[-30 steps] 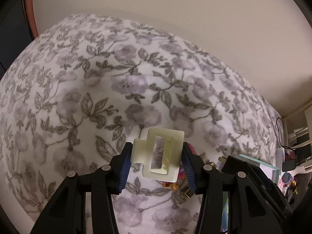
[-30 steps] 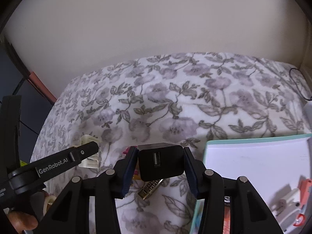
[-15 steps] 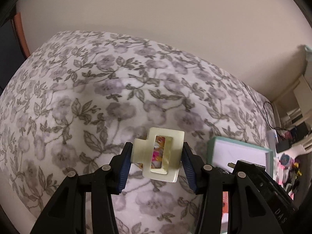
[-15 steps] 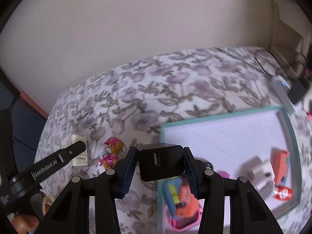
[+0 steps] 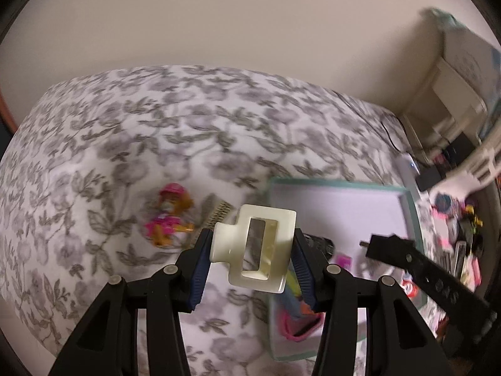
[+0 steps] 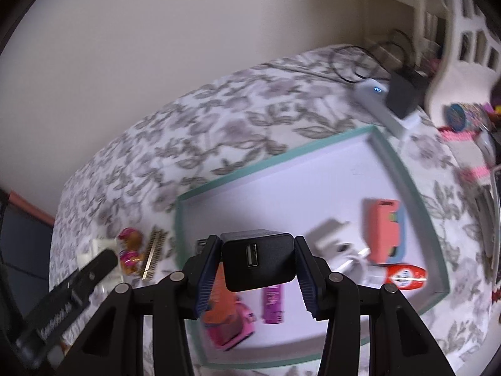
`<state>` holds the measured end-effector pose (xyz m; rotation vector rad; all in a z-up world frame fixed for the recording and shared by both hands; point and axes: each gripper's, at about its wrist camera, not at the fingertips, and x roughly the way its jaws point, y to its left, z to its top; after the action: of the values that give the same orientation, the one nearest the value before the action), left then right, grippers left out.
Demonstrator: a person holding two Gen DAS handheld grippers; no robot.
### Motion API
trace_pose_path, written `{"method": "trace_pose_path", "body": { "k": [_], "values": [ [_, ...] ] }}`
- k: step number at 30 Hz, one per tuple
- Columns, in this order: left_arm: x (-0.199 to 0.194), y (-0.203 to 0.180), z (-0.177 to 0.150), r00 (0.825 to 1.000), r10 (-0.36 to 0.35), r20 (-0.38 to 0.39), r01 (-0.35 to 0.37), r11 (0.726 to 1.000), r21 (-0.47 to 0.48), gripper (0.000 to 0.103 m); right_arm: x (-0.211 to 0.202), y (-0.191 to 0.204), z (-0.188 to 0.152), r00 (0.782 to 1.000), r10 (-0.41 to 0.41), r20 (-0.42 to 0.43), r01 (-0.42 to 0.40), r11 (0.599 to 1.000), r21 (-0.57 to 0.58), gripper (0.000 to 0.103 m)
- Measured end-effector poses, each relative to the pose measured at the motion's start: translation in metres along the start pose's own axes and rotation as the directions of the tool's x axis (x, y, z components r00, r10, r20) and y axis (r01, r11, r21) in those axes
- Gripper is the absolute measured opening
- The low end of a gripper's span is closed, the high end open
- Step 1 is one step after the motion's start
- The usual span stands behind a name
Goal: Organize rigid objects
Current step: 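Carry the white clip with the left gripper into the tray while the right carries the charger there, then open the left gripper releasing the white clip while the right releases the charger in the tray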
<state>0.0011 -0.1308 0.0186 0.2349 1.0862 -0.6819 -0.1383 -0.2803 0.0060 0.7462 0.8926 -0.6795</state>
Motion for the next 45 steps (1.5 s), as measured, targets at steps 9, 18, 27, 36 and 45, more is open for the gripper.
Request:
{"method": "trace_pose_path", "body": {
  "k": [9, 18, 27, 36, 45],
  "values": [
    [0.021, -0.058, -0.014, 0.998, -0.040, -0.043, 0.045, 0.991, 0.123, 0.051, 0.006, -0.050, 0.011, 0.998, -0.061, 0.014, 0.059, 0.993, 0.104, 0.050],
    [0.040, -0.098, -0.025, 0.995, -0.064, -0.072, 0.078, 0.975, 0.208, 0.051, 0.004, -0.073, 0.017, 0.992, -0.124, 0.037, 0.119, 0.985, 0.127, 0.050],
    [0.054, -0.108, -0.031, 0.992, -0.071, -0.103, 0.093, 0.970, 0.226, 0.051, 0.010, -0.075, 0.017, 0.991, -0.127, 0.032, 0.123, 0.986, 0.115, 0.050],
    [0.060, -0.113, -0.035, 0.992, -0.051, -0.120, 0.080, 0.964, 0.255, 0.051, 0.015, -0.075, 0.015, 0.989, -0.145, 0.021, 0.142, 0.984, 0.103, 0.050],
    [0.066, -0.115, -0.039, 0.989, -0.036, -0.141, 0.074, 0.958, 0.276, 0.051, 0.015, -0.073, 0.014, 0.988, -0.151, 0.023, 0.148, 0.984, 0.097, 0.050]
  ]
}}
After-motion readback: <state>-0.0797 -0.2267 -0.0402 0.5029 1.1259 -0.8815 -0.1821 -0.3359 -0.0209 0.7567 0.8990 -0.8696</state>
